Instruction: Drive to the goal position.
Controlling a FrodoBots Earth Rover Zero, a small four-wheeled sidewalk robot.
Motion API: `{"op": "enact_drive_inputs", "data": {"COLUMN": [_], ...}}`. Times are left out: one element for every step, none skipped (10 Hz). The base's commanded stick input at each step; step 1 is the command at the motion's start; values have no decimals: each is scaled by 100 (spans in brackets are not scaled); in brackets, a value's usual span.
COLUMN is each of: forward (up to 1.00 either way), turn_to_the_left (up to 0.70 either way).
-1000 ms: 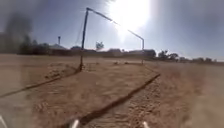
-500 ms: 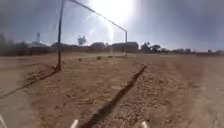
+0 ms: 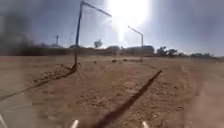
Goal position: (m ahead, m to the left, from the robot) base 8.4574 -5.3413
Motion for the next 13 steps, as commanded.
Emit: {"op": "enact_drive_inputs", "data": {"forward": [0, 0, 0, 0, 0, 0, 0, 0, 0, 0, 0, 0, 0], "turn_to_the_left": [45, 45, 45, 45, 45, 45, 45, 45, 45, 45, 45, 45, 45]}}
